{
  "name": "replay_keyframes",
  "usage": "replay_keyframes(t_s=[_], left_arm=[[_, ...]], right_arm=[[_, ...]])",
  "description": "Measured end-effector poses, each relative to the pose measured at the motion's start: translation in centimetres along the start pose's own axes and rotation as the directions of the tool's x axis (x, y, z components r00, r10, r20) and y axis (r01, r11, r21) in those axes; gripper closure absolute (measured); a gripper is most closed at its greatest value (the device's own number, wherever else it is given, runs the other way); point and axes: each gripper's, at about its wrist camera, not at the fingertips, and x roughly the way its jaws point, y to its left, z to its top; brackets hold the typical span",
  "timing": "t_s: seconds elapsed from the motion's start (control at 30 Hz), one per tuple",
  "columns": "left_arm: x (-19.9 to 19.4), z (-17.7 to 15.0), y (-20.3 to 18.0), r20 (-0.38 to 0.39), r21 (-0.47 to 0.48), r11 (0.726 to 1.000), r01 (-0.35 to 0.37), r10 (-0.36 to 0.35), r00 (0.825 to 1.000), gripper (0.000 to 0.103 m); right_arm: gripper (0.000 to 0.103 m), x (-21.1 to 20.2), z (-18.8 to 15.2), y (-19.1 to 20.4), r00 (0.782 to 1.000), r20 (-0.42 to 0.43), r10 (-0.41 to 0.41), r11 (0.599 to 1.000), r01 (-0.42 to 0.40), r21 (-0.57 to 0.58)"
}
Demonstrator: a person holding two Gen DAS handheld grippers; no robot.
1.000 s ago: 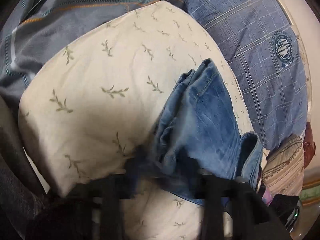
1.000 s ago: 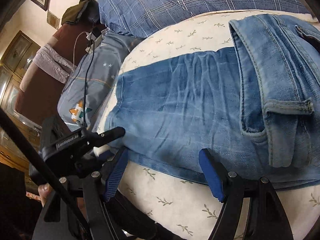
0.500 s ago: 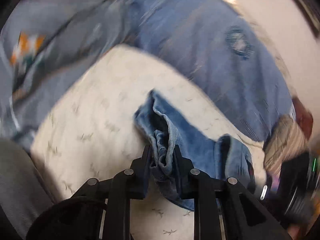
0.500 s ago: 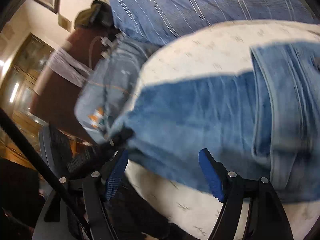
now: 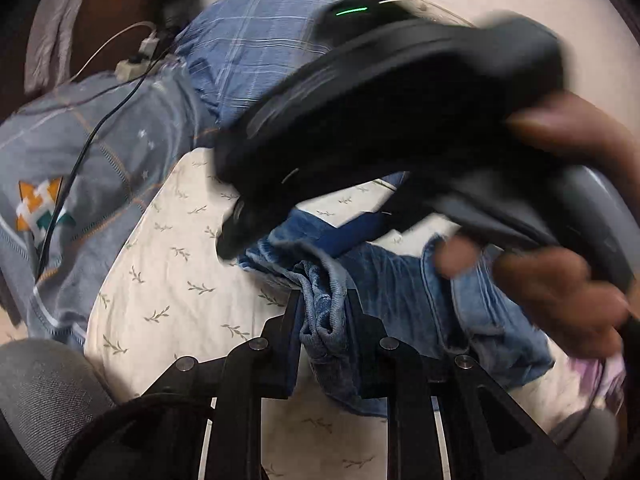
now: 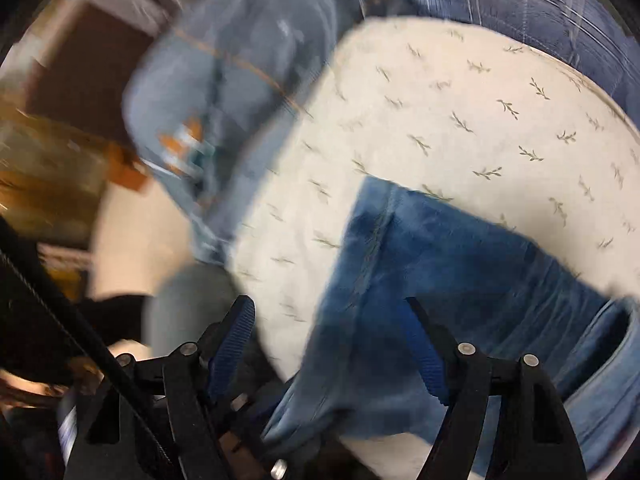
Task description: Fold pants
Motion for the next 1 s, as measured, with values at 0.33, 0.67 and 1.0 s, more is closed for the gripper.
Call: replay_keyframes(t_s=[0.33,0.67,1.0], left_arm=[[-0.2,-0.6,-2.1,-0.007,0.106,0.994,0.010,-0.009,1.000,0.086],[-0.4,-0.7,-1.6,-0.010,0.114,0.993,0.040,-0.039,0.999,0.086],[-4.1,2.2,-7.4,0.085,0.251,0.952,0.173,-0.200,0.976,0.086]], right_arm=[[0.034,-0.1,-1.0,-1.0,0.996,-0.022,-0.089,0.996,0.089,-0.007],[0.087,-0.7,-1.8,-1.1,0.970,0.008,-0.241,0.970,0.241,-0.039],[0.088,-13.1,-10.0,-7.7,0.869,0.495,0.014,0.988,-0.087,0.126]])
